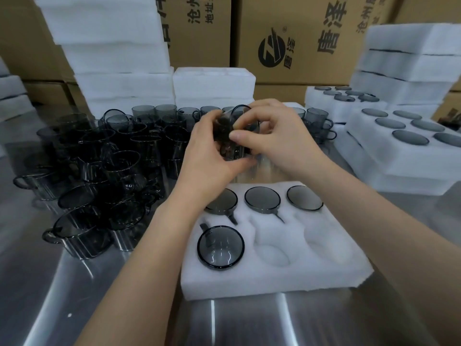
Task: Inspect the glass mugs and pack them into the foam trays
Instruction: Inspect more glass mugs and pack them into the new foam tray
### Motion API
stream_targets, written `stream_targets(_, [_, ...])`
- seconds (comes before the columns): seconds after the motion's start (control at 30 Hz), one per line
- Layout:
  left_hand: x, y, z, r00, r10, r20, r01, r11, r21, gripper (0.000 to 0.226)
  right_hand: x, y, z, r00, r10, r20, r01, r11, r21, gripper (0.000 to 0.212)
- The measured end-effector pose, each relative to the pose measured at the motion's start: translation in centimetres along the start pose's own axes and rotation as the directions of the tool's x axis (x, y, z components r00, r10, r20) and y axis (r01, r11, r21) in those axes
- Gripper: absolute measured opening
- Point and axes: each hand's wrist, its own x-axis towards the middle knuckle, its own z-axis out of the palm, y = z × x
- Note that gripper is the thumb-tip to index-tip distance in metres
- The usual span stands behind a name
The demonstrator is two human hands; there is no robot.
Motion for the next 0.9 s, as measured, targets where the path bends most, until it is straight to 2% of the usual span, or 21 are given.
stream_targets(0.1, [-0.2,0.1,0.3,0.999,-0.002,0.042,0.003,1.0,-0.031,0.086,-1.3,0.6,-0.6,1.0,-0.009,0.019,0.007,0.996,0.085,0.038])
stream_targets(0.17, [-0.2,0.1,0.2,0.999,0.017,0.039,-0.017,1.0,0.001,0.076,-1.7,1.2,-0.8,0.999,0.023,0.031,-0.027,0.986,0.163,0.054])
stream_targets(0.23, [-0.3,0.2,0.0,0.998,0.025,0.062,-0.027,0.999,0.031,0.074,-2.0,1.7,-0.8,0.997,0.07,0.036,-0.076,0.983,0.17,0.064])
stream_targets(0.4, [-0.5,0.2,-0.1,0.993,0.062,0.104,-0.07,0.995,0.069,0.064,-2.4,2.5,-0.3,0.99,0.11,0.087,-0.126,0.973,0.196,0.042])
stream_targets(0.67, [-0.4,-0.2,0.0,0.989,0.081,0.123,-0.096,0.988,0.121,0.06,-2.2,2.8,0.6,0.974,0.224,0.001,-0.22,0.954,0.205,0.034])
stream_targets(0.8, [-0.2,-0.5,-0.1,0.985,0.074,0.156,-0.094,0.987,0.13,0.059,-1.9,2.9,0.6,0.962,0.274,-0.015,-0.253,0.909,0.332,0.026])
stream_targets(0.9, [0.0,-0.6,-0.2,0.984,0.058,0.166,-0.077,0.991,0.108,0.06,-1.9,3.4,0.2,0.939,0.339,0.051,-0.324,0.829,0.456,0.024])
